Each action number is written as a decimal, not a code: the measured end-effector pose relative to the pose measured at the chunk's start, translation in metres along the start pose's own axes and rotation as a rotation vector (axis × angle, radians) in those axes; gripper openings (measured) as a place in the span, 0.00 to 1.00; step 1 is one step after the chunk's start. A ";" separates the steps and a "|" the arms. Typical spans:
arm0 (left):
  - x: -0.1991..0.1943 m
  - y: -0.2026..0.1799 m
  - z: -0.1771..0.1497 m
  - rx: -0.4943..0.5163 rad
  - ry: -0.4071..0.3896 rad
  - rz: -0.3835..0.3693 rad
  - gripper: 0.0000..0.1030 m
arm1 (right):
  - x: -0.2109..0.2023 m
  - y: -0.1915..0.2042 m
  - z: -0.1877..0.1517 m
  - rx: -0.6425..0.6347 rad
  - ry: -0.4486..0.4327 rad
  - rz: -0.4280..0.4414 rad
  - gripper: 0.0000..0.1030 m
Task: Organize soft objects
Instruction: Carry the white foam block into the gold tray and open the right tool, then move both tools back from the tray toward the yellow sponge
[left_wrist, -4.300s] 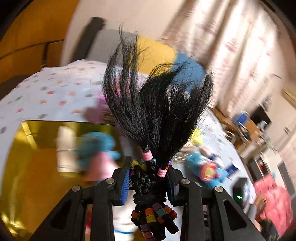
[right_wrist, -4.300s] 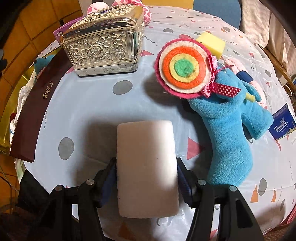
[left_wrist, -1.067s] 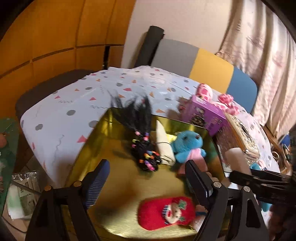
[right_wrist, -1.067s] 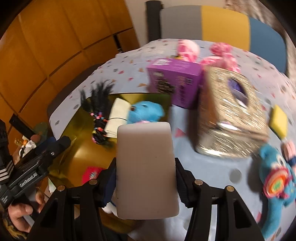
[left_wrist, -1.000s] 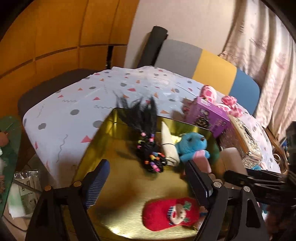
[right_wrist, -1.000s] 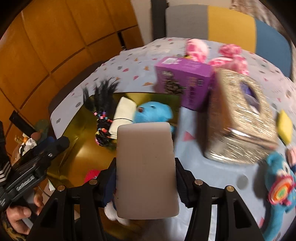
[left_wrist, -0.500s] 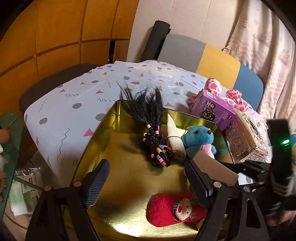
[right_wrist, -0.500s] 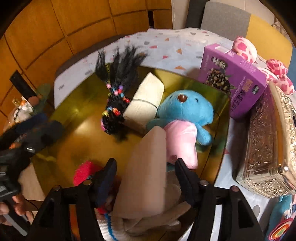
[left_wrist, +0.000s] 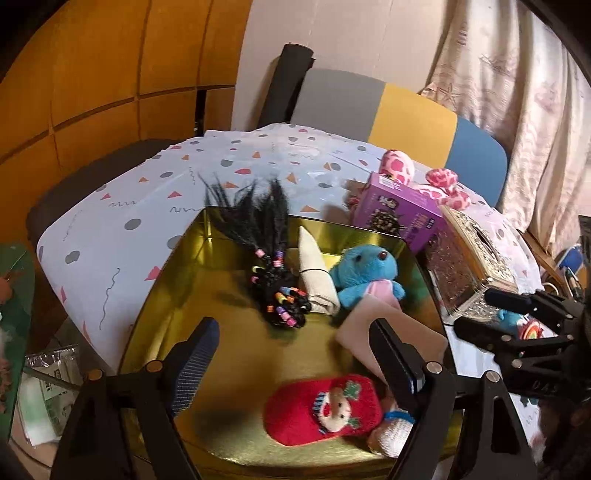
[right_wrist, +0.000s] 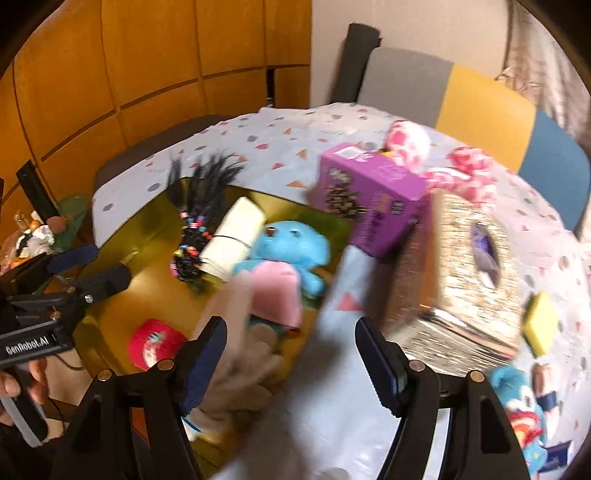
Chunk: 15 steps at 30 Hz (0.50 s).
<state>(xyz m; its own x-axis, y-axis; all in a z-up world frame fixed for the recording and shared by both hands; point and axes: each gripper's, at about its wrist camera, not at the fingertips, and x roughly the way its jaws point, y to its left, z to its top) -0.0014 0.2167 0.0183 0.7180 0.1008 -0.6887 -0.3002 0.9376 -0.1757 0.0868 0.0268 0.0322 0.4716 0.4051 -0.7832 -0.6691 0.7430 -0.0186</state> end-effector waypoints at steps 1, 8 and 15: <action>0.000 -0.002 0.000 0.005 0.002 -0.005 0.81 | -0.005 -0.004 -0.003 -0.002 -0.010 -0.021 0.71; -0.002 -0.019 -0.002 0.045 0.010 -0.025 0.81 | -0.035 -0.034 -0.018 -0.015 -0.055 -0.172 0.71; -0.004 -0.038 -0.004 0.099 0.007 -0.040 0.83 | -0.069 -0.084 -0.039 0.043 -0.125 -0.408 0.71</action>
<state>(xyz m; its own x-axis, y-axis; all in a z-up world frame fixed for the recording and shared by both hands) 0.0044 0.1794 0.0254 0.7233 0.0606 -0.6879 -0.2077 0.9691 -0.1330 0.0881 -0.0845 0.0639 0.7606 0.1331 -0.6355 -0.3899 0.8763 -0.2831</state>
